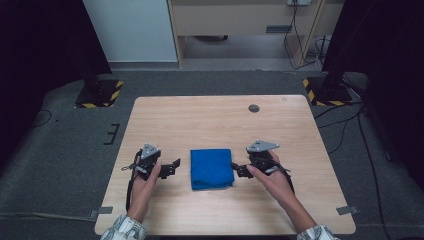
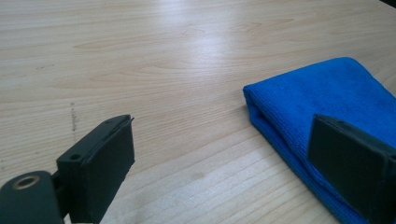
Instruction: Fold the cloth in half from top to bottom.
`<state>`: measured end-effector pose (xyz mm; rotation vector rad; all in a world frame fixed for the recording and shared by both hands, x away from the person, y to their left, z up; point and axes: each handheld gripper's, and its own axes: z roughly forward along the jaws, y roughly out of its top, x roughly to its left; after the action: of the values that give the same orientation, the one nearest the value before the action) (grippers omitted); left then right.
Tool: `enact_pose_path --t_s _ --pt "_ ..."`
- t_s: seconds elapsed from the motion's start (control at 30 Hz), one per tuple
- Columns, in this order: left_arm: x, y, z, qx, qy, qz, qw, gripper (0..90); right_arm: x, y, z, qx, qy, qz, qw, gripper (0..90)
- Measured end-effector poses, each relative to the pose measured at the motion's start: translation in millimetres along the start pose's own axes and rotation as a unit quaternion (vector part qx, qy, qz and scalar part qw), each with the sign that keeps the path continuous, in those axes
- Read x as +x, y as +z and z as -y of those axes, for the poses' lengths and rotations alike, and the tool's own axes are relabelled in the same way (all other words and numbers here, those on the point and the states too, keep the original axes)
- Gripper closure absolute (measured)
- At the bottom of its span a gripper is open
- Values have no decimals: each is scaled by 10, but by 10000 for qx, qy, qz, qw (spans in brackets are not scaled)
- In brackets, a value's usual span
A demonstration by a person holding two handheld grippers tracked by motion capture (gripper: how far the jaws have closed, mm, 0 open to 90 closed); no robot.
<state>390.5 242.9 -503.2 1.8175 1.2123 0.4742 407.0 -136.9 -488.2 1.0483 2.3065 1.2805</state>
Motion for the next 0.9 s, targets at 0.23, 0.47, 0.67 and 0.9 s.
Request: enact_pose_path --t_s 0.23,0.47,0.67,0.9 --pt "119 -52 45 77 -24 -64 9999 87 -162 -138 78 13 123 131 9998 121" --pt "172 -41 75 220 -33 -100 9997 86 -297 -273 220 19 222 254 9994 119" --pt "160 -2 94 398 173 -100 9990 87 -435 -384 383 19 379 292 9989 110" --pt "138 48 112 540 344 -125 9979 86 -577 -492 569 254 528 522 9969 122"
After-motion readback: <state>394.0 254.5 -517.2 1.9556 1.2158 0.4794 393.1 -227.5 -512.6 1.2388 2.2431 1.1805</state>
